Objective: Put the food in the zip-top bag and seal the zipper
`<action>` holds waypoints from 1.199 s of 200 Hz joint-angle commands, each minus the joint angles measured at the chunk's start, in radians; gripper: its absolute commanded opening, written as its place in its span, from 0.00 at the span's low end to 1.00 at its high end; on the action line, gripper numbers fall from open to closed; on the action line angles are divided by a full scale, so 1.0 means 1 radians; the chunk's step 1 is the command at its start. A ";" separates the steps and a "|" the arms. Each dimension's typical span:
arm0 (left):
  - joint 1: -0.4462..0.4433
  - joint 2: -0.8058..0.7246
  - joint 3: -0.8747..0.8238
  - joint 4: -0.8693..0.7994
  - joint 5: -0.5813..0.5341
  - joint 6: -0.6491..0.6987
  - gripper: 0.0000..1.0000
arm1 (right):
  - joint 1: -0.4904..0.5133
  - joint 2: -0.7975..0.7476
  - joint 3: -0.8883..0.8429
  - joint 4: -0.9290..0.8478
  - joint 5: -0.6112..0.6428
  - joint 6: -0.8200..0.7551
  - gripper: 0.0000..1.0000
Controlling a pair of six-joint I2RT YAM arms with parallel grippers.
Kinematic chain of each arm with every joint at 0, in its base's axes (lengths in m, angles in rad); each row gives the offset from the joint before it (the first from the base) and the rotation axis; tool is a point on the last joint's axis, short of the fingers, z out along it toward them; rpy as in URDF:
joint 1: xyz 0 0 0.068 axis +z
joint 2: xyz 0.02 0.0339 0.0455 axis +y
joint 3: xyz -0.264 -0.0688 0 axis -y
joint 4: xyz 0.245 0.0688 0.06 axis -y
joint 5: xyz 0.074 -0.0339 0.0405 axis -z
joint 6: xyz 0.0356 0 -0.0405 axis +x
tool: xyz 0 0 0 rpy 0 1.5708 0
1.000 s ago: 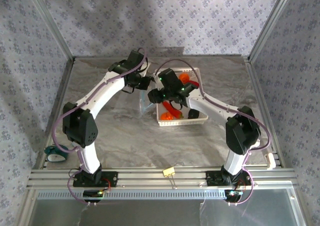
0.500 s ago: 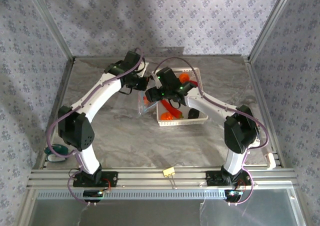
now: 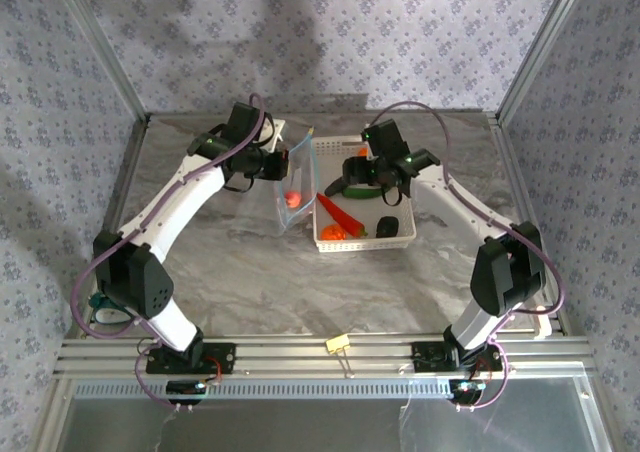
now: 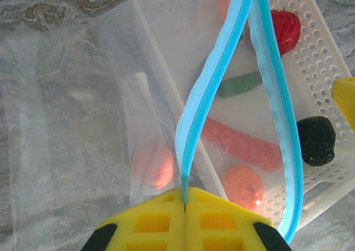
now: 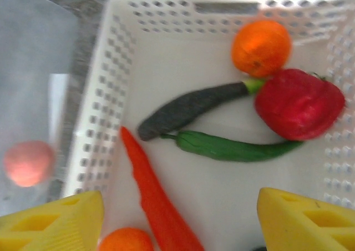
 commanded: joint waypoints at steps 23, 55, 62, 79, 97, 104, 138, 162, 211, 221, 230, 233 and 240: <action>0.000 -0.007 -0.015 0.019 0.019 -0.015 0.00 | -0.048 0.133 0.078 -0.174 0.092 0.020 0.77; 0.001 -0.012 -0.032 0.014 0.004 -0.008 0.00 | -0.035 0.123 0.019 -0.223 0.077 0.037 0.77; 0.000 -0.011 -0.032 0.012 0.000 -0.005 0.00 | -0.034 0.113 -0.008 -0.228 0.068 0.040 0.77; 0.000 -0.006 -0.035 0.007 -0.005 0.003 0.00 | -0.031 0.069 -0.072 -0.238 0.063 0.048 0.77; 0.001 -0.005 -0.043 0.004 -0.008 0.008 0.00 | -0.026 0.034 -0.124 -0.253 0.063 0.055 0.77; 0.001 -0.004 -0.046 0.005 -0.009 0.008 0.00 | -0.024 0.023 -0.137 -0.259 0.061 0.057 0.77; 0.002 -0.005 -0.063 0.013 -0.015 0.011 0.00 | -0.011 0.022 -0.174 -0.259 0.029 0.071 0.76; 0.002 0.001 -0.063 0.012 -0.014 0.014 0.00 | -0.011 0.049 -0.179 -0.255 0.031 0.090 0.76; 0.004 0.008 -0.052 0.009 -0.013 0.022 0.00 | -0.004 0.119 -0.162 -0.245 0.029 0.111 0.76; 0.003 0.008 -0.053 0.011 -0.013 0.022 0.00 | -0.003 0.131 -0.157 -0.242 0.027 0.111 0.76; 0.004 0.008 -0.054 0.012 -0.011 0.022 0.00 | -0.002 0.143 -0.150 -0.240 0.023 0.112 0.76; 0.003 0.008 -0.055 0.014 -0.010 0.022 0.00 | -0.002 0.148 -0.147 -0.238 0.022 0.112 0.76; 0.004 0.009 -0.057 0.014 -0.011 0.022 0.00 | -0.003 0.157 -0.142 -0.237 0.018 0.112 0.76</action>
